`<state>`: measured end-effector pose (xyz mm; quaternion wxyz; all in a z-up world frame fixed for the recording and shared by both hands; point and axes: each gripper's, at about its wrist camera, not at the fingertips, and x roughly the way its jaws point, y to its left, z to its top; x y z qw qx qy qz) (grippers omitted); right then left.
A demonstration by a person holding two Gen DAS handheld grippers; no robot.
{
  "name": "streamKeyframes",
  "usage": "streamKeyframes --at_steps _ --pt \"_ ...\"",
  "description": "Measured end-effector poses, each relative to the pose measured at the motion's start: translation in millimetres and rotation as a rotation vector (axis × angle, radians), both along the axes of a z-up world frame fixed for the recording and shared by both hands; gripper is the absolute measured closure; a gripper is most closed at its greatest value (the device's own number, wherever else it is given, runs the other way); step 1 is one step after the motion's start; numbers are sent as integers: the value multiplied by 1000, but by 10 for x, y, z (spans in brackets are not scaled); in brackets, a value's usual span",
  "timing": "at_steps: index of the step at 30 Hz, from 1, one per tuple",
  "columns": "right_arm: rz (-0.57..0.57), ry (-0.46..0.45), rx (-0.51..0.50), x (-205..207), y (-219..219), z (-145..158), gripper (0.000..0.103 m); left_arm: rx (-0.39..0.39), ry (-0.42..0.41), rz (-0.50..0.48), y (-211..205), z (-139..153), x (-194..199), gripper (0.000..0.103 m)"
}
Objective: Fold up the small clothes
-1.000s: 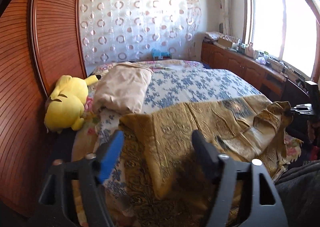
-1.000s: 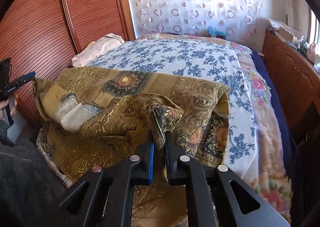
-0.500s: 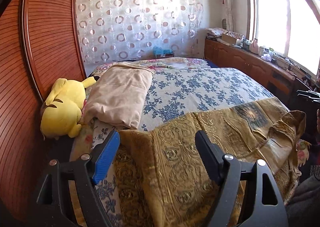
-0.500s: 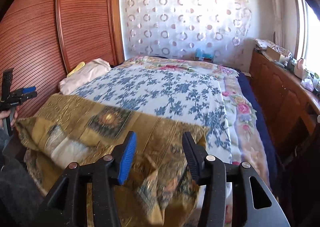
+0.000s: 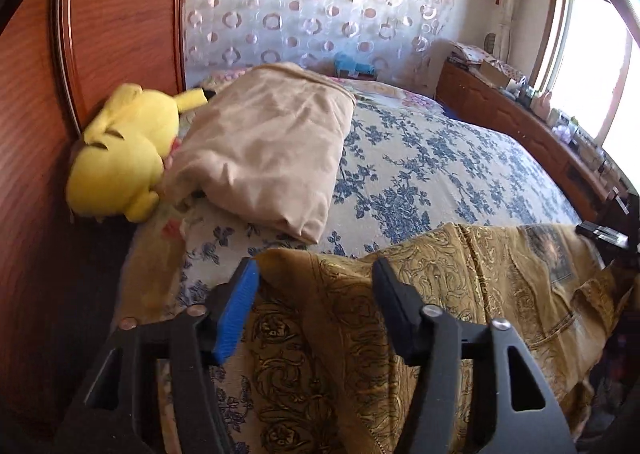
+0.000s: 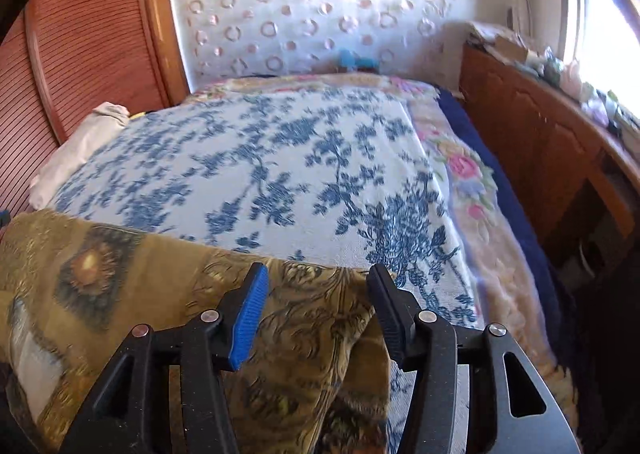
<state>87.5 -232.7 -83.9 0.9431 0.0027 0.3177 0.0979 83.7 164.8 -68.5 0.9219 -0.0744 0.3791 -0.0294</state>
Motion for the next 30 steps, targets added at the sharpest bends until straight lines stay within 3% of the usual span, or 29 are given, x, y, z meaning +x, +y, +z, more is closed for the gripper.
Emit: streamKeyframes --at_steps 5,9,11,13,14,16,19,26,29,30 --pt "-9 4 -50 35 108 -27 45 -38 53 10 46 -115 118 50" --pt "-15 -23 -151 16 241 -57 44 -39 77 22 49 -171 184 50" --pt "-15 -24 -147 28 221 -73 44 -41 75 21 28 -184 184 58" --pt "-11 -15 -118 43 187 -78 43 -39 71 21 29 -182 185 89" --pt "-10 -13 -112 32 177 -80 43 -34 57 18 20 -169 165 96" --pt "-10 -13 -114 32 160 -80 43 -18 -8 43 39 -80 78 99" --pt "-10 -12 -110 33 151 -81 43 17 -51 95 115 0 6 99" --pt "-11 -13 -109 41 143 -88 42 36 -71 104 222 48 -7 99" --pt "-11 -13 -110 40 142 -88 42 42 -64 72 188 42 40 76" --pt "-11 -13 -110 39 142 -88 42 44 -64 61 158 47 49 63"
